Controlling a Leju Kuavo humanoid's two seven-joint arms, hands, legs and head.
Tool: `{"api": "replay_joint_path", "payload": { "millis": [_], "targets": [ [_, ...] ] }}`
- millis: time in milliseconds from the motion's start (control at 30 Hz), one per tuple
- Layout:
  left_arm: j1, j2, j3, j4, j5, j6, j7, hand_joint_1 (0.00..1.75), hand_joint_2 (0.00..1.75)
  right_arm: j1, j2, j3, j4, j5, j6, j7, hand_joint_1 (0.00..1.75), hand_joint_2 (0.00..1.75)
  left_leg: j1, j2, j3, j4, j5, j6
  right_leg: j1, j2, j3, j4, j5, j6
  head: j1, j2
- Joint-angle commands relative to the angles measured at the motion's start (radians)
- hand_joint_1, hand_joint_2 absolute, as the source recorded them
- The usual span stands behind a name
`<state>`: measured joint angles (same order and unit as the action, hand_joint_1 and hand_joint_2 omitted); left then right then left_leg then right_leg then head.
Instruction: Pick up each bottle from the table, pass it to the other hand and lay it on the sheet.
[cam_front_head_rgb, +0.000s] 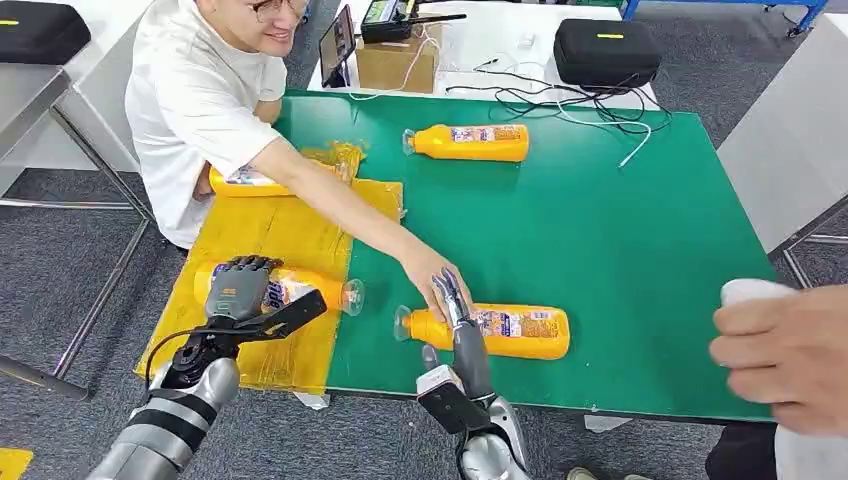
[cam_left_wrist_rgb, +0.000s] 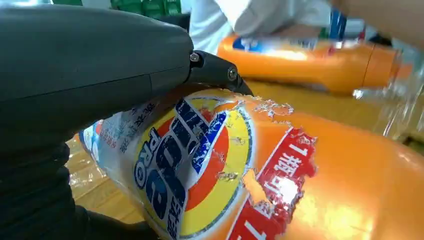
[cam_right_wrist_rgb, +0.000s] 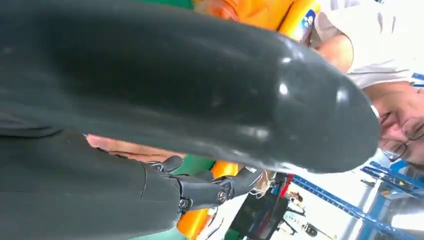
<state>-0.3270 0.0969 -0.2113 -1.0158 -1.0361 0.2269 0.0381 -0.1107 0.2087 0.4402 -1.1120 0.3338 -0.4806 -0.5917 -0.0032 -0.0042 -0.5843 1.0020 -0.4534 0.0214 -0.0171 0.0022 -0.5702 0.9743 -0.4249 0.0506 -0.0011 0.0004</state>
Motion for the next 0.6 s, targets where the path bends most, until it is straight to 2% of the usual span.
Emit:
{"api": "replay_joint_path", "payload": {
  "millis": [33,67,100,133,167,367,400,433,567,600],
  "targets": [
    [-0.159,0.002,-0.004,0.371,0.018,-0.095,0.047,1.52,1.75,-0.037,0.015,-0.027,0.045,0.002,0.027,-0.003,0.00,0.00,0.000,0.000,0.002,-0.001,0.000,-0.001,0.000,-0.001,0.002,0.000,0.000,-0.001,0.000,0.000],
    [-0.173,0.006,-0.005,0.412,0.017,-0.097,0.049,1.31,1.75,-0.043,0.017,-0.026,0.052,0.004,0.028,-0.003,0.00,0.00,0.001,0.000,0.003,-0.001,0.000,-0.002,0.001,0.000,0.003,0.000,0.000,-0.002,-0.001,0.000],
    [-0.177,0.009,-0.004,0.426,0.019,-0.094,0.040,0.42,1.75,-0.044,0.018,-0.026,0.055,0.004,0.027,-0.003,0.00,0.00,0.000,0.000,0.003,-0.001,0.000,-0.001,0.000,0.000,0.002,0.000,0.000,-0.002,0.000,0.000],
    [-0.186,0.014,-0.006,0.450,0.019,-0.109,0.039,0.28,1.75,-0.048,0.019,-0.024,0.059,0.005,0.029,-0.003,0.00,0.00,0.000,0.000,0.003,-0.001,0.000,-0.001,0.000,0.000,0.003,0.000,0.000,-0.001,0.000,0.000],
    [-0.190,0.011,0.003,0.459,0.030,-0.111,0.036,0.03,1.75,-0.049,0.020,-0.024,0.062,0.005,0.027,-0.003,0.00,0.00,0.001,0.001,0.005,-0.002,0.000,-0.002,0.001,0.001,0.005,-0.001,0.000,-0.002,0.000,0.000],
    [-0.161,-0.008,0.056,0.384,0.198,-0.227,-0.100,0.00,1.75,-0.043,0.012,-0.017,0.070,0.004,0.030,-0.011,0.00,0.00,0.001,0.002,0.012,-0.001,0.000,-0.002,0.001,0.001,0.011,0.000,0.001,-0.003,0.000,0.000],
    [-0.140,-0.004,0.045,0.352,0.216,-0.242,-0.119,0.00,1.75,-0.035,0.009,-0.014,0.063,0.004,0.030,-0.014,0.00,0.00,0.001,0.002,0.012,-0.002,0.001,-0.002,0.002,0.002,0.011,-0.001,0.001,-0.003,0.000,0.000],
    [-0.108,0.014,0.038,0.303,0.281,-0.317,-0.146,0.00,1.75,-0.023,0.004,-0.005,0.052,0.002,0.036,-0.017,0.00,0.00,0.000,0.002,0.013,-0.002,0.001,-0.002,0.001,0.002,0.012,-0.001,0.000,-0.003,0.000,0.000],
    [-0.070,0.039,0.015,0.211,0.390,-0.369,-0.190,0.00,1.75,-0.031,0.002,0.002,0.070,-0.009,0.030,-0.028,0.00,0.00,0.001,0.005,0.015,-0.003,0.000,-0.003,0.002,0.004,0.013,-0.001,0.001,-0.004,0.000,0.000],
    [-0.048,0.044,0.028,0.170,0.462,-0.391,-0.233,0.00,1.75,-0.033,0.003,0.010,0.074,-0.010,0.032,-0.032,0.00,0.00,0.000,0.000,0.016,-0.003,0.001,-0.003,0.001,0.001,0.016,-0.001,0.000,-0.003,0.000,0.000]
  ]
}}
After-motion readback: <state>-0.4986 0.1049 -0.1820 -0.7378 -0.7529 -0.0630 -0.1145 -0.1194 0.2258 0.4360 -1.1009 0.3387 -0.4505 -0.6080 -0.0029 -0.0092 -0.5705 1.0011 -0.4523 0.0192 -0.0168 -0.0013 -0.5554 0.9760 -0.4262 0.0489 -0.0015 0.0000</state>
